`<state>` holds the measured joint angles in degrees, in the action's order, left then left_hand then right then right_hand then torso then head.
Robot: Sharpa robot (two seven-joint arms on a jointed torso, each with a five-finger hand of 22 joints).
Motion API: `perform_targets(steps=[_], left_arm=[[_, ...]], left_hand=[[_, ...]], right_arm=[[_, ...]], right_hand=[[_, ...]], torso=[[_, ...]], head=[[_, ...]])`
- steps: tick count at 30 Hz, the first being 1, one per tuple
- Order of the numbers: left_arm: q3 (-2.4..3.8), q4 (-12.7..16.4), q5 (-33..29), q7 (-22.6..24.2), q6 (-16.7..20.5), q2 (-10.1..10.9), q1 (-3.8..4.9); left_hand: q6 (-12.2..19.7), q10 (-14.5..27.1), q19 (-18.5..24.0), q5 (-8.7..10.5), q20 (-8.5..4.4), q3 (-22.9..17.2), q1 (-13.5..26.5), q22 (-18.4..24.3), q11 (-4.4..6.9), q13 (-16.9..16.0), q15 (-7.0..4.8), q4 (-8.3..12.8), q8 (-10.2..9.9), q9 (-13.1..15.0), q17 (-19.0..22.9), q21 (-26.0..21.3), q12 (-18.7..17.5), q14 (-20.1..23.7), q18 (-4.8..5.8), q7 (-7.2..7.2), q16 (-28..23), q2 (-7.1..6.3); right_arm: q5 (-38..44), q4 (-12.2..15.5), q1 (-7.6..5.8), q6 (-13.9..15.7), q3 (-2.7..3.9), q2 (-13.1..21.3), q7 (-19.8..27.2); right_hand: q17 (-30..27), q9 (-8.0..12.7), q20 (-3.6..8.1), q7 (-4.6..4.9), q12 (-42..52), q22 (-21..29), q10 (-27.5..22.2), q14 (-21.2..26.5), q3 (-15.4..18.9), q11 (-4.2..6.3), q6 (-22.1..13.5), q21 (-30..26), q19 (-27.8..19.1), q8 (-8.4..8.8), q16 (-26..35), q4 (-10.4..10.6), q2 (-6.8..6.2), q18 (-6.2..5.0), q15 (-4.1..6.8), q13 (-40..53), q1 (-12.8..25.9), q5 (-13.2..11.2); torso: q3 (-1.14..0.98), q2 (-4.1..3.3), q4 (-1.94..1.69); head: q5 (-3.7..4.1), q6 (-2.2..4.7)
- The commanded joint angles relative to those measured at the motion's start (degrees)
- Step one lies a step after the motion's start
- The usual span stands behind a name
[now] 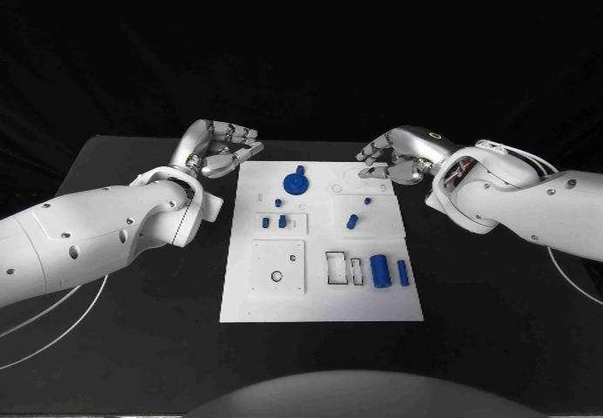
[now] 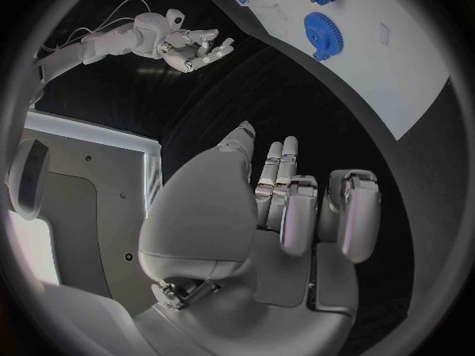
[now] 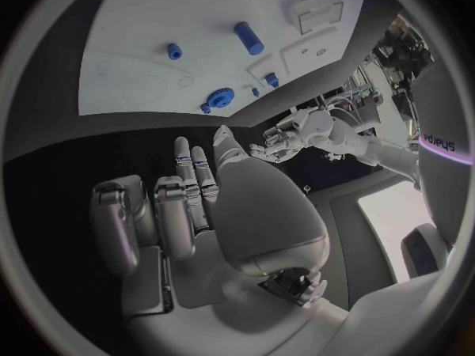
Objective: Assemble the parts on the task board
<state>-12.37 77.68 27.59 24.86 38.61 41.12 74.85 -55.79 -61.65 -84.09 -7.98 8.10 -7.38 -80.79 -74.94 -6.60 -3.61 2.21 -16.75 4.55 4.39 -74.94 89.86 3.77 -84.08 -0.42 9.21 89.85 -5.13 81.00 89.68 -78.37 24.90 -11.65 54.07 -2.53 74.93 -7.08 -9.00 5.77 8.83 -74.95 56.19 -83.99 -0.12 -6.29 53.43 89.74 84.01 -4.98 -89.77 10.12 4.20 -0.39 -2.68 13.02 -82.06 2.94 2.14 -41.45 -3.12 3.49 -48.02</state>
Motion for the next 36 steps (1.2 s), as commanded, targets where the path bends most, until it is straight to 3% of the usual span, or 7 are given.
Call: perform_targets(steps=[1, 5, 9, 15, 20, 29, 36], left_arm=[[0.04, 0.27, -4.03, 2.44, 0.24, 0.09, -0.07], [0.04, 0.28, -4.45, 2.70, -0.23, 0.22, -0.11], [0.03, 0.18, -4.54, 2.89, -0.84, 0.15, -0.16], [0.02, 0.12, -4.33, 3.02, -1.28, 0.07, -0.28], [0.02, 0.01, -4.18, 3.07, -1.36, 0.06, -0.35], [0.03, -0.18, -3.80, 3.03, -1.25, 0.10, -0.38], [0.03, -0.14, -3.42, 2.96, -1.11, 0.12, -0.39]], left_hand=[[0.01, 0.69, -5.91, 0.65, 0.43, 1.55, 0.81, -15.06, -0.07, -0.01, 0.44, 0.07, -0.44, -0.12, -15.06, 0.14, -0.04, -5.92, 0.42, 0.43, 0.15, -0.05], [0.06, 0.98, -5.91, 2.81, 0.54, 3.76, 1.15, -15.06, -0.15, -0.03, 0.52, 0.06, -0.60, -0.15, -15.06, 0.14, 0.04, -5.92, 0.42, 0.50, 0.15, 0.65], [0.12, 1.09, -5.91, 3.34, 0.58, 4.71, 1.02, -15.06, -0.17, -0.03, 0.56, 0.09, -0.65, -0.17, -15.06, 0.14, 0.05, -5.92, 0.42, 0.55, 0.15, 0.65], [0.14, 1.05, -5.91, 3.40, 0.59, 5.03, 0.88, -15.06, -0.16, -0.05, 0.55, 0.08, -0.66, -0.17, -15.06, 0.14, 0.10, -5.92, 0.42, 0.54, 0.15, 1.00], [0.14, 0.92, -5.91, 3.40, 0.60, 5.26, 0.67, -15.06, -0.13, -0.07, 0.54, 0.10, -0.66, -0.17, -15.06, 0.14, 0.17, -5.92, 0.42, 0.52, 0.15, 1.33], [0.10, 0.83, -5.91, 3.33, 0.59, 5.49, 0.37, -15.06, -0.10, -0.08, 0.51, 0.11, -0.64, -0.17, -15.06, 0.14, 0.21, -5.92, 0.42, 0.48, 0.15, 1.67], [0.15, 0.87, -5.91, 3.01, 0.58, 5.78, 0.03, -15.06, -0.10, -0.06, 0.51, 0.12, -0.67, -0.18, -15.06, 0.14, 0.18, -5.92, 0.42, 0.48, 0.15, 2.05]], right_arm=[[9.93, 0.17, -0.30, -7.77, 0.04, 0.03, -4.07], [10.59, 0.04, -0.46, -13.16, 0.06, -0.29, -6.73], [10.80, -0.54, -0.51, -17.09, 0.07, -0.85, -9.50], [10.44, -1.17, -0.52, -18.55, 0.07, -1.35, -11.11], [9.99, -1.47, -0.48, -19.68, 0.07, -1.84, -11.64], [9.82, -2.17, -0.03, -21.92, 0.06, -3.14, -12.72], [9.81, -2.43, 0.28, -22.98, 0.06, -3.72, -13.01]], right_hand=[[15.07, 0.06, 0.56, -0.06, -0.52, -15.05, 0.91, -6.01, 0.19, 0.11, 1.06, 0.26, 5.99, -0.44, -0.23, 0.52, -0.56, 0.39, 0.59, -0.82, -0.39, -0.28], [15.07, 0.31, 0.74, -0.04, -1.16, -15.05, 1.62, -6.01, 1.12, 0.15, 1.41, 0.26, 5.99, -0.20, -0.23, 1.40, -1.20, 0.39, 0.64, -1.80, 0.20, -0.30], [15.07, 0.50, 0.65, 0.19, -1.75, -15.05, 1.86, -6.01, 1.71, 0.03, 1.63, 0.26, 5.99, 0.00, -0.23, 1.95, -1.40, 0.39, 0.41, -2.56, 0.34, -0.29], [15.07, 0.71, 0.30, 0.56, -2.28, -15.05, 2.36, -6.01, 2.38, -0.34, 1.95, 0.26, 5.99, 0.20, -0.23, 2.64, -1.37, 0.39, -0.13, -3.37, 0.48, -0.29], [15.07, 0.85, 0.17, 0.68, -2.58, -15.05, 2.47, -6.01, 2.61, -0.40, 1.91, 0.26, 5.99, 0.39, -0.23, 2.71, -1.46, 0.39, -0.22, -3.76, 0.23, -0.29], [15.07, 1.28, 0.99, 1.06, -3.44, -15.05, 3.22, -6.01, 2.93, 0.61, 2.04, 0.26, 5.99, 0.84, -0.23, 2.49, -1.31, 0.39, 1.14, -5.13, -1.40, -0.28], [15.07, 1.44, 1.43, 1.12, -3.72, -15.05, 3.55, -6.01, 2.96, 0.92, 2.09, 0.26, 5.99, 0.95, -0.23, 2.43, -1.14, 0.39, 1.55, -5.62, -1.93, -0.28]], torso=[[0.07, 0.12, -0.14], [-0.07, 0.06, 0.04], [0.04, 0.21, 0.08], [-0.01, 0.10, 0.03], [0.00, 0.13, -0.05], [0.01, 0.08, -0.04], [0.05, 0.04, -0.01]], head=[[1.06, 0.48], [1.26, 0.79], [1.63, 0.50], [1.85, 0.87], [1.88, 0.65], [1.90, 0.59], [1.62, 0.36]])
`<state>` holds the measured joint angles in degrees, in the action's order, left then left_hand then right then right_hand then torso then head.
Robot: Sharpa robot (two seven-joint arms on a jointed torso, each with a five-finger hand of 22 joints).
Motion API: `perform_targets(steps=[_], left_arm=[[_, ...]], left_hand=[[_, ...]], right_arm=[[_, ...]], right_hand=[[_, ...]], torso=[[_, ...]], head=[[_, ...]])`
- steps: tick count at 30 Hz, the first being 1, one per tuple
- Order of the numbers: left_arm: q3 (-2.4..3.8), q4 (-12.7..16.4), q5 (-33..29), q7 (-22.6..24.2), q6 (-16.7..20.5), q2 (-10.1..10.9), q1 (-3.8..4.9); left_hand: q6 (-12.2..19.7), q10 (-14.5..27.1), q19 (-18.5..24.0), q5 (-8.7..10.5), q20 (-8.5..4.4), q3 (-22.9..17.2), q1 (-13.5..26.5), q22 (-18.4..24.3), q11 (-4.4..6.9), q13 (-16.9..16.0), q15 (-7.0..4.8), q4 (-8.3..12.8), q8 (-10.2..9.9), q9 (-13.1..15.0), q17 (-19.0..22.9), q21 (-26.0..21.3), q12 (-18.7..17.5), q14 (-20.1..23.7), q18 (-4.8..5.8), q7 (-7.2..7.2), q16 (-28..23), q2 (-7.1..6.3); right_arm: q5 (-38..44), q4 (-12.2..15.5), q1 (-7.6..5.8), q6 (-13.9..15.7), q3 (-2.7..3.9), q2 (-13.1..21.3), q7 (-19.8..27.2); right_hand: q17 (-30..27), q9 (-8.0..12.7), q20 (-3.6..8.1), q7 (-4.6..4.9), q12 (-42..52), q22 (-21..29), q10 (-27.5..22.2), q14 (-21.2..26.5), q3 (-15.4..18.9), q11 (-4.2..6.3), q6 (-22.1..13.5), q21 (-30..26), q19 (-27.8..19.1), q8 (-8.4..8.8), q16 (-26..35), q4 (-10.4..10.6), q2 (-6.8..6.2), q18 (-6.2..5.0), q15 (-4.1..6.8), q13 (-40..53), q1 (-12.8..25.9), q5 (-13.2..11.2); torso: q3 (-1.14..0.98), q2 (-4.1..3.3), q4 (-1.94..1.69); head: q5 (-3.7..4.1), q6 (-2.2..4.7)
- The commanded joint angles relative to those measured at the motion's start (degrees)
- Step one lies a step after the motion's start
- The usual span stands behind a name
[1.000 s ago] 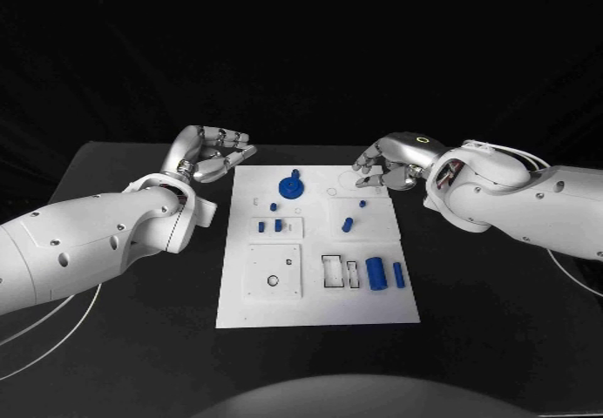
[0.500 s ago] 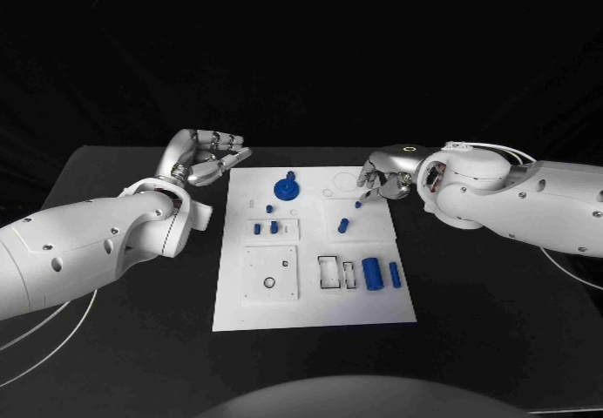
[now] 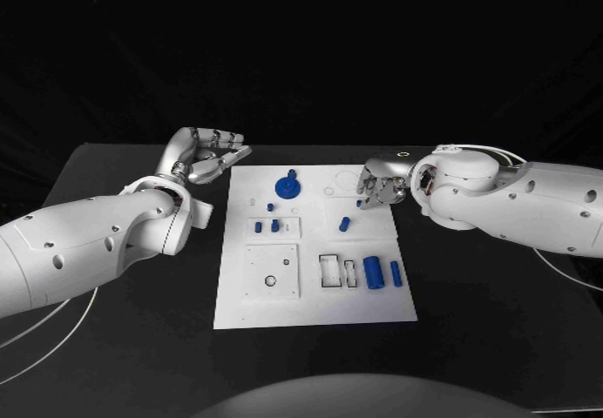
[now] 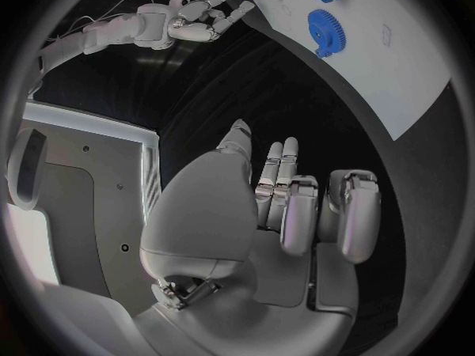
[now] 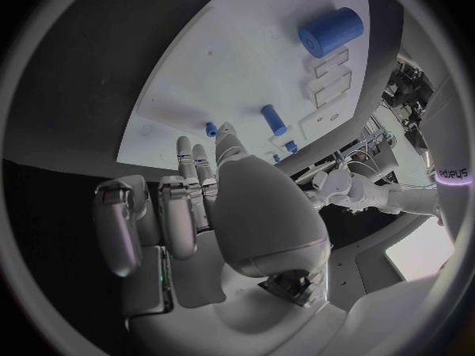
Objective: Assemble the parts on the task board
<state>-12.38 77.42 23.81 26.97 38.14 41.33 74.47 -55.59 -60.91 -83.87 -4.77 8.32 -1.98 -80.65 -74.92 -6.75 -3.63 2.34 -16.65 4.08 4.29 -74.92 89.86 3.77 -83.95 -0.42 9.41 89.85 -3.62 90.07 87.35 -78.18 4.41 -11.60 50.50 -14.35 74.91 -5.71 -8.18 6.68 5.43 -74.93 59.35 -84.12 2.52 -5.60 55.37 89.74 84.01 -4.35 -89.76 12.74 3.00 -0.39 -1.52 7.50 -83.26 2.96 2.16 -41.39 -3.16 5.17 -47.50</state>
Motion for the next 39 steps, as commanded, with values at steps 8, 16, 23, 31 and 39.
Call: perform_targets(steps=[8, 16, 23, 31, 39], left_arm=[[0.04, 0.00, 0.72, 0.50, -0.68, -0.27, -0.01], [0.04, -0.15, 1.05, 0.14, -0.91, -0.24, 0.00], [0.04, -0.20, 1.16, -0.10, -1.19, -0.18, 0.00], [0.04, -0.26, 1.05, -0.22, -1.47, -0.24, 0.00], [0.04, -0.32, 1.06, -0.29, -1.46, -0.28, 0.00]], left_hand=[[-0.02, 0.13, -6.13, -0.49, 0.35, 0.62, -0.50, -15.08, 0.05, -0.04, 0.37, 0.02, -0.22, -0.08, -15.08, 0.14, 0.17, -6.05, 0.42, 0.27, 0.15, 0.99], [0.01, 0.13, -6.13, -0.72, 0.34, 0.80, -0.75, -15.08, 0.05, -0.04, 0.36, 0.02, -0.23, -0.09, -15.08, 0.14, 0.17, -6.05, 0.42, 0.26, 0.15, 1.21], [-0.07, 0.00, -6.13, -0.86, 0.32, 0.98, -0.94, -15.08, 0.10, -0.06, 0.34, 0.00, -0.19, -0.07, -15.08, 0.14, 0.23, -6.05, 0.42, 0.22, 0.15, 1.46], [-0.18, -0.15, -6.13, -0.91, 0.30, 1.14, -1.10, -15.08, 0.15, -0.08, 0.30, -0.01, -0.14, -0.05, -15.08, 0.14, 0.29, -6.05, 0.42, 0.17, 0.15, 1.66], [-0.22, -0.33, -6.13, -0.95, 0.27, 1.29, -1.30, -15.08, 0.21, -0.09, 0.26, -0.01, -0.13, -0.05, -15.08, 0.14, 0.35, -6.05, 0.42, 0.12, 0.15, 1.92]], right_arm=[[0.75, -0.19, 0.26, -3.74, 0.01, -0.31, -1.19], [0.78, -0.68, 1.15, -2.87, 0.00, -0.96, -1.03], [0.82, -0.89, 1.36, -1.82, 0.00, -1.22, -0.55], [0.81, -1.05, 1.40, -1.61, 0.01, -1.75, -0.33], [0.50, -1.20, 1.40, -1.50, 0.01, -1.99, -0.35]], right_hand=[[15.09, 0.26, 1.47, -0.15, -0.76, -15.07, 1.18, -5.88, -0.27, 1.41, 0.64, 0.26, 5.99, 0.29, -0.24, -0.74, 0.63, 0.39, 1.40, -1.05, -2.40, -0.26], [15.09, 0.44, 2.34, -0.73, -1.07, -15.07, 2.06, -5.88, -0.66, 2.18, 1.05, 0.26, 5.99, 0.30, -0.24, -0.71, 1.03, 0.39, 2.23, -1.90, -3.18, -0.26], [15.09, 0.48, 2.53, -0.78, -1.12, -15.07, 2.42, -5.88, -0.85, 2.26, 1.23, 0.26, 5.99, 0.28, -0.24, -0.71, 1.18, 0.39, 2.37, -2.18, -3.47, -0.26], [15.09, 0.54, 2.68, -0.82, -1.14, -15.07, 2.93, -5.88, -0.96, 2.32, 1.40, 0.26, 5.99, 0.28, -0.24, -0.58, 1.28, 0.39, 2.48, -2.47, -3.61, -0.25], [15.09, 0.46, 3.02, -1.22, -0.98, -15.07, 4.67, -5.88, -1.19, 2.69, 2.77, 0.26, 5.99, -0.19, -0.24, -0.22, 1.39, 0.39, 2.80, -3.12, -3.94, -0.25]], torso=[[0.03, -0.01, 0.05], [-0.02, -0.06, 0.00], [0.01, 0.01, 0.03], [-0.02, 0.03, 0.02], [-0.02, -0.01, 0.11]], head=[[0.24, -0.63], [-0.14, -0.68], [-0.29, -1.01], [-0.29, -1.01], [-0.48, -1.13]])
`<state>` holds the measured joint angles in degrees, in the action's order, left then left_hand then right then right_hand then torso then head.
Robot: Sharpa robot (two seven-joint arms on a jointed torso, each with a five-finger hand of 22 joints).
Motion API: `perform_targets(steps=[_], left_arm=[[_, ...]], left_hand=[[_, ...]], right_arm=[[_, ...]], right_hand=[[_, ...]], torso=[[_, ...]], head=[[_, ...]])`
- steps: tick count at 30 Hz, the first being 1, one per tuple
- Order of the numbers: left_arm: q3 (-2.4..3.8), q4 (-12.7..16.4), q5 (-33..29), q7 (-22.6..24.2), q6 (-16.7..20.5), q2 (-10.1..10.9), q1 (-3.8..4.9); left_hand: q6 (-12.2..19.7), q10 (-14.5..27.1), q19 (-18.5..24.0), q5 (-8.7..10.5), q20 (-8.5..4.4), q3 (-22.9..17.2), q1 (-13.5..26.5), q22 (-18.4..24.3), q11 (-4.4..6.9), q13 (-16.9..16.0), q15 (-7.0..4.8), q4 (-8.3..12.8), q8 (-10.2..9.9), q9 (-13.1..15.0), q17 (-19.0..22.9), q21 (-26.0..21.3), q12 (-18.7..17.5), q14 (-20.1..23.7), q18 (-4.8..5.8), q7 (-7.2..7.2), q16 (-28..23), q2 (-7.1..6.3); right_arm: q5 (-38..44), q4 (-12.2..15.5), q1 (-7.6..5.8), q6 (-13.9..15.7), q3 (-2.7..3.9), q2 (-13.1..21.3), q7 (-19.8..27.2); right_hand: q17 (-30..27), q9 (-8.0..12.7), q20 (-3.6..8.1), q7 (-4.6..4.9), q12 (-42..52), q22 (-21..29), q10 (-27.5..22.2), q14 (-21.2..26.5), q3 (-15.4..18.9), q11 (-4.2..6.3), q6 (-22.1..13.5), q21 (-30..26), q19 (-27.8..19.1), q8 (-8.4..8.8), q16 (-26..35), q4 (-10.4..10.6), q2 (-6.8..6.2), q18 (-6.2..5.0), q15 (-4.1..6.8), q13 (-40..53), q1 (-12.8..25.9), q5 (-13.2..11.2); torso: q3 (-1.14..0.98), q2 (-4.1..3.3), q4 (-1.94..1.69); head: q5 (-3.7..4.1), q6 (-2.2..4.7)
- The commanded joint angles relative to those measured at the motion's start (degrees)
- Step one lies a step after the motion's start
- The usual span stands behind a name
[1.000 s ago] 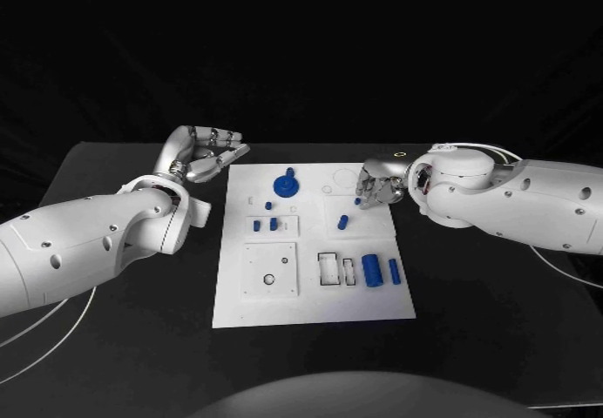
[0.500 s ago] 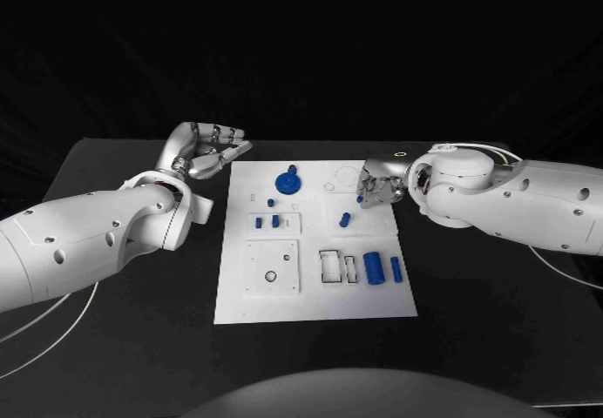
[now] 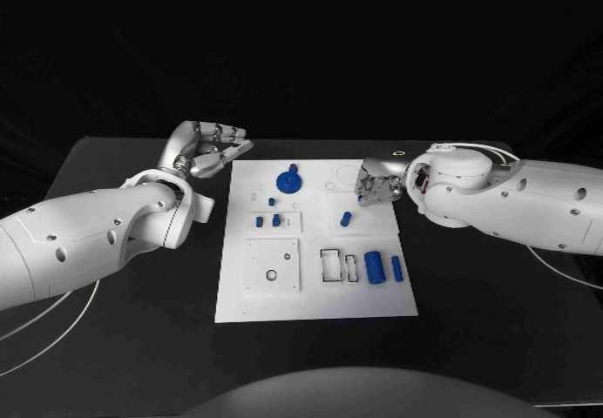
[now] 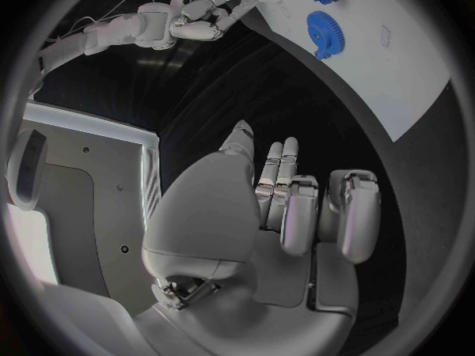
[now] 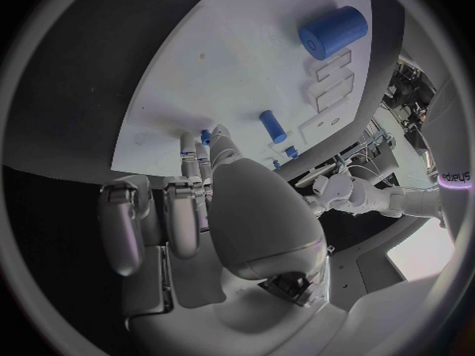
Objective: Assemble the parts on the task board
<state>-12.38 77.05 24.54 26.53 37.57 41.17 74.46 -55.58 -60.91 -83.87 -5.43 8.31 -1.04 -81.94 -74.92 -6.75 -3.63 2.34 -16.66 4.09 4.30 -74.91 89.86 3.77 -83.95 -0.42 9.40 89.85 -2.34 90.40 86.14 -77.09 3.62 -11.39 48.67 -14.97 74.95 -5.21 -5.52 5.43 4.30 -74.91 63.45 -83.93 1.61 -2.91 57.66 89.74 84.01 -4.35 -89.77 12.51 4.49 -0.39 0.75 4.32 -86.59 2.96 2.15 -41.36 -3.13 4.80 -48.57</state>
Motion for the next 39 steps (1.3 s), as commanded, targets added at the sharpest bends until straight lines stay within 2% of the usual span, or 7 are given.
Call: perform_targets(steps=[1, 5, 9, 15, 24, 29, 39], left_arm=[[0.04, 0.05, 0.33, 0.15, -0.85, -0.13, 0.01], [0.04, 0.03, 0.35, 0.14, -0.78, -0.16, 0.01], [0.04, 0.06, 0.35, 0.13, -0.77, -0.14, 0.01], [0.04, 0.12, 0.35, 0.08, -0.72, -0.04, 0.01], [0.04, 0.15, 0.35, 0.06, -0.75, 0.03, 0.01], [0.04, 0.15, 0.36, 0.04, -0.81, 0.06, 0.01], [0.04, 0.09, 0.36, 0.04, -0.83, 0.06, 0.01]], left_hand=[[-0.23, -0.41, -6.13, -0.30, 0.26, 0.40, -0.13, -15.08, 0.23, -0.09, 0.24, 0.01, -0.15, -0.06, -15.09, 0.14, 0.38, -6.05, 0.42, 0.11, 0.15, 0.74], [-0.23, -0.54, -6.13, -0.33, 0.23, 0.48, -0.40, -15.08, 0.27, -0.10, 0.21, 0.04, -0.16, -0.06, -15.09, 0.14, 0.42, -6.05, 0.42, 0.08, 0.15, 0.90], [-0.23, -0.55, -6.13, -0.33, 0.23, 0.48, -0.42, -15.08, 0.27, -0.10, 0.21, 0.04, -0.16, -0.07, -15.09, 0.14, 0.42, -6.05, 0.42, 0.08, 0.15, 0.91], [-0.23, -0.61, -6.13, -0.34, 0.22, 0.53, -0.55, -15.08, 0.28, -0.10, 0.19, 0.03, -0.17, -0.07, -15.09, 0.14, 0.43, -6.05, 0.42, 0.07, 0.15, 1.03], [-0.23, -0.61, -6.13, -0.34, 0.22, 0.53, -0.55, -15.08, 0.28, -0.10, 0.19, 0.03, -0.17, -0.07, -15.09, 0.14, 0.43, -6.05, 0.42, 0.07, 0.15, 1.03], [-0.24, -0.65, -6.13, -0.35, 0.20, 0.57, -0.63, -15.08, 0.30, -0.09, 0.18, 0.01, -0.17, -0.07, -15.09, 0.14, 0.44, -6.05, 0.42, 0.06, 0.15, 1.14], [-0.27, -0.69, -6.13, -0.35, 0.20, 0.61, -0.68, -15.08, 0.31, -0.09, 0.17, 0.00, -0.16, -0.06, -15.09, 0.14, 0.45, -6.05, 0.42, 0.05, 0.15, 1.21]], right_arm=[[0.07, -0.02, 0.31, -0.73, -0.19, -0.19, 0.27], [-0.21, -0.11, 0.31, -1.10, -0.19, -0.32, 0.23], [-0.38, -0.18, 0.31, -1.52, -0.19, -0.46, 0.10], [-0.45, -0.31, 0.31, -1.78, -0.20, -0.56, -0.08], [-0.46, -0.27, 0.36, -1.94, -0.20, -0.62, -0.50], [-0.45, -0.19, 0.39, -1.78, -0.20, -0.62, -0.54], [-0.46, 0.05, 0.43, -0.53, -0.20, -0.38, -0.44]], right_hand=[[15.05, -0.05, 0.40, 0.00, 0.16, -15.09, 0.80, -6.07, -0.33, 0.04, 0.66, 0.26, 5.99, -0.24, -0.23, 0.02, -0.09, 0.39, 0.56, -0.01, -0.69, -0.26], [15.05, -0.05, 0.49, 0.06, 0.13, -15.09, 1.28, -6.07, -0.33, 0.03, 1.00, 0.26, 5.99, -0.30, -0.23, 0.19, -0.15, 0.39, 0.62, -0.23, -0.72, -0.26], [15.05, -0.04, 0.52, 0.11, 0.12, -15.09, 1.52, -6.07, -0.35, -0.01, 1.14, 0.26, 5.99, -0.31, -0.23, 0.25, -0.18, 0.39, 0.62, -0.34, -0.76, -0.26], [15.05, -0.06, 0.58, -0.03, 0.10, -15.09, 2.33, -6.07, -0.59, 0.10, 1.78, 0.26, 5.99, -0.46, -0.23, 0.29, -0.11, 0.39, 0.67, -0.56, -1.18, -0.26], [15.05, -0.41, 0.90, -1.04, 0.37, -15.09, 4.80, -6.07, -2.34, 0.98, 4.21, 0.26, 5.99, -1.39, -0.23, -0.60, 1.15, 0.39, 1.11, -0.67, -3.64, -0.26], [15.05, -0.57, 1.14, -1.31, 0.36, -15.09, 5.95, -6.07, -3.10, 1.28, 5.19, 0.26, 5.99, -1.75, -0.23, -1.26, 1.36, 0.39, 1.36, -0.73, -4.76, -0.24], [15.05, -0.76, 1.34, -1.16, 0.13, -15.09, 7.26, -6.07, -3.73, 1.16, 6.26, 0.26, 5.99, -2.11, -0.23, -1.57, 1.42, 0.39, 1.43, -0.77, -5.21, -0.24]], torso=[[-0.01, -0.02, 0.09], [0.07, 0.02, -0.05], [0.02, -0.03, -0.01], [0.00, -0.02, -0.01], [0.01, 0.04, 0.01], [0.01, 0.01, 0.02], [0.02, -0.02, 0.00]], head=[[-0.07, -0.14], [0.02, -0.26], [-0.14, -0.12], [-0.17, -0.37], [-0.34, -0.54], [-0.41, -0.59], [-0.41, -0.69]])
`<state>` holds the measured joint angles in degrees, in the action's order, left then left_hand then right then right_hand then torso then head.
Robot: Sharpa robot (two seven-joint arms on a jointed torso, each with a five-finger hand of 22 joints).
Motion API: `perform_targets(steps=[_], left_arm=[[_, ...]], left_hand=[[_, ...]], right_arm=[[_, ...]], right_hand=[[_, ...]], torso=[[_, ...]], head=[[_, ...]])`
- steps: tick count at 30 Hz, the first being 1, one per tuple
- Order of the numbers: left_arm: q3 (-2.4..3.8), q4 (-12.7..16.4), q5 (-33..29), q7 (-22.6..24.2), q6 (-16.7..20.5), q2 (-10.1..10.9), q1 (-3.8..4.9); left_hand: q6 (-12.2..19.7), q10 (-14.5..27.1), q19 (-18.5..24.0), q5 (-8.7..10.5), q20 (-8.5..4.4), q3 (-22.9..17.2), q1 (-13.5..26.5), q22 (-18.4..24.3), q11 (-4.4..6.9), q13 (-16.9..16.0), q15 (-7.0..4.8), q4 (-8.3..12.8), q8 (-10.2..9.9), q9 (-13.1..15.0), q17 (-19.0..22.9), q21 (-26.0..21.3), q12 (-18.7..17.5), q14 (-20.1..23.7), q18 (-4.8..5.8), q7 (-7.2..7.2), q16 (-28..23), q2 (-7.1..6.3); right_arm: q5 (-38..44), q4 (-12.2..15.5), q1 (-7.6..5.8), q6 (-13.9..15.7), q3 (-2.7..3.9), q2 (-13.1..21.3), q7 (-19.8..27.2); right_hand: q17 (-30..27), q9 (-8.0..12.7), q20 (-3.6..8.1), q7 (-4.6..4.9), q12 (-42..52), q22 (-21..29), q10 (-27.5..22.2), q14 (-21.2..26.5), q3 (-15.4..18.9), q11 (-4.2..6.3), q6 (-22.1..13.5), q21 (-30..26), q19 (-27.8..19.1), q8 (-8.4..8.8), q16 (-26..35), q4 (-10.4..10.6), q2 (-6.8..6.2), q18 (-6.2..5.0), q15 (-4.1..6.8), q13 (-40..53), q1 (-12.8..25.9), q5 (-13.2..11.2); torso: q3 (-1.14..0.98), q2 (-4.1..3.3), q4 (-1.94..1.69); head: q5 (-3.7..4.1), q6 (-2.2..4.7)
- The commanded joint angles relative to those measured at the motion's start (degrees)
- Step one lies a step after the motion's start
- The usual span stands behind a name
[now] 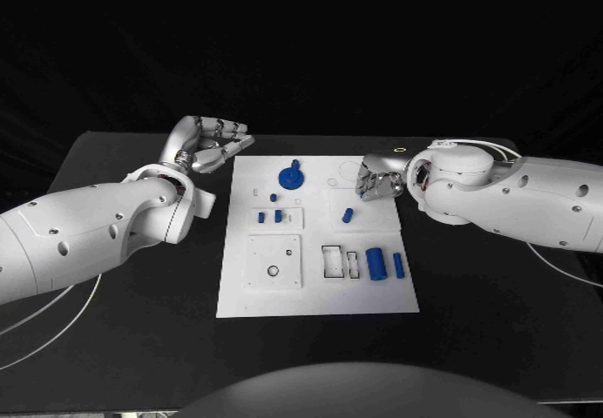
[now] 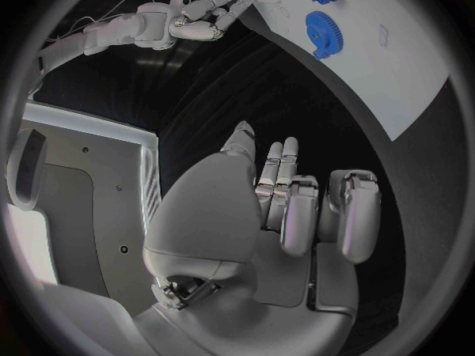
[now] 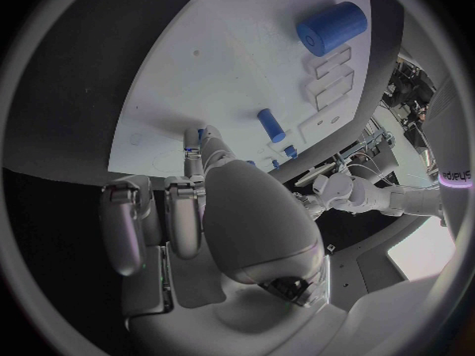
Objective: Assemble the parts on the task board
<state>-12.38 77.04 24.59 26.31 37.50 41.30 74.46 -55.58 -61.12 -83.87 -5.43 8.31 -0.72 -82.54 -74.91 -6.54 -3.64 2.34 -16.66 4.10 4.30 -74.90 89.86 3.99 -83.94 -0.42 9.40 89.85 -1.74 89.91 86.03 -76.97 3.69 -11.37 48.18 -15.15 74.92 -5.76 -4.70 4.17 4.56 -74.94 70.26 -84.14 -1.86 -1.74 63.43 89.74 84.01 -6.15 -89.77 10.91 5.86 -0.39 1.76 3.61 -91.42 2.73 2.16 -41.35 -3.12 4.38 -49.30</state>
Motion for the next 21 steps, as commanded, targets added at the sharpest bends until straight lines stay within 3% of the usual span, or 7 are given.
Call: perform_targets(steps=[1, 21], left_arm=[[0.04, 0.09, 0.30, 0.26, -0.77, -0.07, 0.01], [0.04, -0.12, 0.33, 0.18, -0.85, -0.04, 0.01]], left_hand=[[-0.27, -0.48, -6.13, -0.35, 0.20, 0.30, -0.08, -15.09, 0.10, -0.09, 0.17, -0.01, -0.16, -0.07, -15.10, 0.14, 0.23, -6.06, 0.42, 0.05, 0.15, 0.62], [-0.36, -0.62, -6.13, -0.35, 0.17, 0.43, -0.19, -15.09, 0.13, -0.10, 0.14, -0.03, -0.13, -0.05, -15.10, 0.14, 0.27, -6.06, 0.42, 0.01, 0.15, 0.77]], right_arm=[[0.03, 0.20, 0.32, -0.28, -0.22, 0.15, -0.25], [-1.12, 1.15, 0.33, 6.38, -0.22, 1.31, 0.41]], right_hand=[[15.08, -0.21, 0.52, 0.11, -0.15, -15.06, 0.54, -5.86, -0.29, -0.03, 0.55, 0.26, 5.99, -0.32, -0.23, 0.00, 0.02, 0.39, 0.40, -0.07, -0.39, 0.00], [15.08, -0.09, 0.41, 0.47, -0.93, -15.06, 0.23, -5.86, -0.17, -0.36, 0.33, 0.26, 5.99, 0.03, -0.23, 0.28, -0.75, 0.39, 0.14, -0.18, 0.06, -0.01]], torso=[[0.01, -0.03, -0.01], [0.02, -0.01, -0.02]], head=[[0.01, 0.03], [0.06, 0.11]])
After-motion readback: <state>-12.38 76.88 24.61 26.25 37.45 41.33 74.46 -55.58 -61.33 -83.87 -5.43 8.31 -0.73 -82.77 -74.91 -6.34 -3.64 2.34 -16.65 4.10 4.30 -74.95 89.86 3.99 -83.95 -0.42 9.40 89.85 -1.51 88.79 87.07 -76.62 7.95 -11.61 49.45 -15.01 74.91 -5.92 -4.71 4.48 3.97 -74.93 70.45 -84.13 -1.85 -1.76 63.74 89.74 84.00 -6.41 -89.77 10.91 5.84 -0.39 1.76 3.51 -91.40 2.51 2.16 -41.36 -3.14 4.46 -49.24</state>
